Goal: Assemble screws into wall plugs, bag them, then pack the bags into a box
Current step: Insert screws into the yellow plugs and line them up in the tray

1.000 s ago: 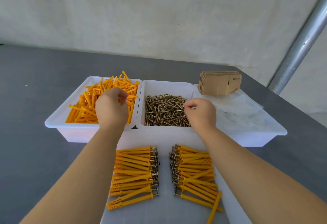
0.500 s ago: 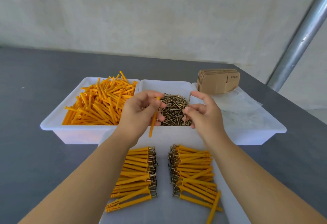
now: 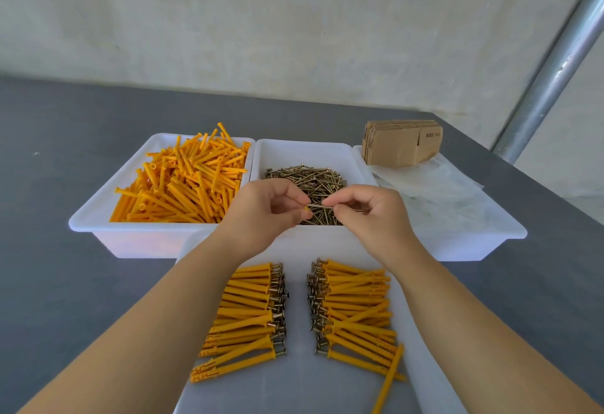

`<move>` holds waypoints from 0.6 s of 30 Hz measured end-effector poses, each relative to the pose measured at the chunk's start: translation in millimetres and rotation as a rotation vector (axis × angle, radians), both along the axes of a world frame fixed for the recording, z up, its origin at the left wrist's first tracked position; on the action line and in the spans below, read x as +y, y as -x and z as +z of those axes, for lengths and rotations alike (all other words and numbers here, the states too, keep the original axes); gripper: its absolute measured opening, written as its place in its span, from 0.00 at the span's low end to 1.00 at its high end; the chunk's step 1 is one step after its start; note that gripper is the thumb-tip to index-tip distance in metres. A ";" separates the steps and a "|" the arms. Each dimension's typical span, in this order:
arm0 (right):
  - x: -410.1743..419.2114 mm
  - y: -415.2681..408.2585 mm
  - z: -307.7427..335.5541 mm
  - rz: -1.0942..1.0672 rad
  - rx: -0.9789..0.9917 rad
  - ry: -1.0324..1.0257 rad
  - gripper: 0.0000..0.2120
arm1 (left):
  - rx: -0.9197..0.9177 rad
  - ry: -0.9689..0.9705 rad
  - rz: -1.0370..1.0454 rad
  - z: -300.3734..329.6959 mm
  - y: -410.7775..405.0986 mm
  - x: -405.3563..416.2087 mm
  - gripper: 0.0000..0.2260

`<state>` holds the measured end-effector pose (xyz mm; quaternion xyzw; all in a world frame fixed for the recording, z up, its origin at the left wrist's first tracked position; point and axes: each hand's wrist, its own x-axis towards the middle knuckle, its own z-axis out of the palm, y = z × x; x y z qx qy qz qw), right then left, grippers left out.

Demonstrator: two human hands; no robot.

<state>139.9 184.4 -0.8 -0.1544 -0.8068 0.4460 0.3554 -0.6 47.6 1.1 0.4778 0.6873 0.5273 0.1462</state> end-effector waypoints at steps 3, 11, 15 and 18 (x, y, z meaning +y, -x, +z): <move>0.5 -1.0 -0.2 0.000 -0.007 -0.015 0.17 | 0.061 0.012 0.001 -0.3 0.2 -0.3 0.06; -10.0 0.0 2.7 0.014 -0.094 -0.057 0.09 | 0.036 0.025 -0.105 3.3 -11.0 1.3 0.10; -19.5 6.8 9.6 0.073 -0.058 0.162 0.18 | -0.037 -0.017 -0.133 5.0 -21.9 4.4 0.15; -22.6 10.1 11.3 0.157 -0.060 0.266 0.28 | 0.001 -0.037 -0.222 7.2 -31.1 6.6 0.17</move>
